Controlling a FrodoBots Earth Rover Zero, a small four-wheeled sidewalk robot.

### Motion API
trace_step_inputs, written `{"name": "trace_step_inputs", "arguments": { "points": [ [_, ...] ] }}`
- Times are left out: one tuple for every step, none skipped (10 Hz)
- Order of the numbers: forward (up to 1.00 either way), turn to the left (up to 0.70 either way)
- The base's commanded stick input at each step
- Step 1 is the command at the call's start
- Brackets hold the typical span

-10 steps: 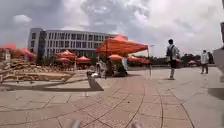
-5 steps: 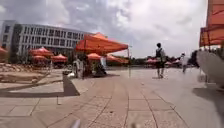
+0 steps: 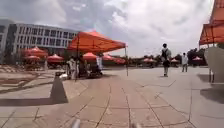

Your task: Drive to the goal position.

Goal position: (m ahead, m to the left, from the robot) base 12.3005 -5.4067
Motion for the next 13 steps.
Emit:
{"name": "trace_step_inputs", "arguments": {
  "points": [
    [0.85,-0.35],
    [0.85,-0.3],
    [0.85,-0.2],
    [0.85,-0.18],
    [0.85,-0.18],
    [0.85,-0.17],
    [0.85,-0.01],
    [0.85,-0.01],
    [0.85,-0.01],
    [0.85,-0.01],
    [0.85,-0.01],
    [0.85,-0.01],
    [0.85,-0.01]
  ]
}}
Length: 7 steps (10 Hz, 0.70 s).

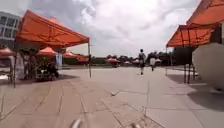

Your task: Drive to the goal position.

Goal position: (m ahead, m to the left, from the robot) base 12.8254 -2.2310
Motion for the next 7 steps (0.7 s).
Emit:
{"name": "trace_step_inputs", "arguments": {
  "points": [
    [0.85,-0.01],
    [0.85,-0.04],
    [0.85,-0.33],
    [0.85,-0.27],
    [0.85,-0.01],
    [0.85,-0.01],
    [0.85,-0.01]
  ]
}}
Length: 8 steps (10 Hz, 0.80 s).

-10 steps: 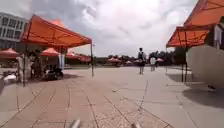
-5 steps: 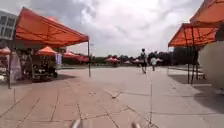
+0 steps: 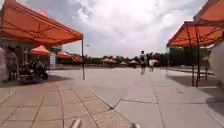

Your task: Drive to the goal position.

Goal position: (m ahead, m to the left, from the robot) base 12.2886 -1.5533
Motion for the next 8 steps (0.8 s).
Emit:
{"name": "trace_step_inputs", "arguments": {
  "points": [
    [0.85,-0.01],
    [0.85,-0.01],
    [0.85,-0.01],
    [0.85,-0.01],
    [0.85,-0.01],
    [0.85,-0.01],
    [0.85,-0.01],
    [0.85,-0.01]
  ]
}}
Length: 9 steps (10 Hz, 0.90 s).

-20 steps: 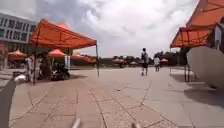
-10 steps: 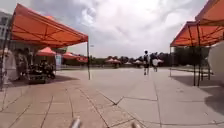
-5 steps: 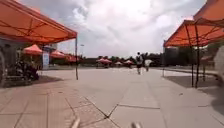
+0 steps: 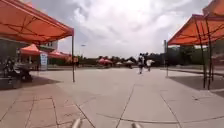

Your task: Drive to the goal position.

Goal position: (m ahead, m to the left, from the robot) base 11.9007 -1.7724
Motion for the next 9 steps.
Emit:
{"name": "trace_step_inputs", "arguments": {
  "points": [
    [0.85,-0.01],
    [0.85,-0.01],
    [0.85,-0.01],
    [0.85,-0.01],
    [0.85,-0.01],
    [0.85,-0.01],
    [0.85,-0.01],
    [0.85,-0.01],
    [0.85,-0.01]
  ]
}}
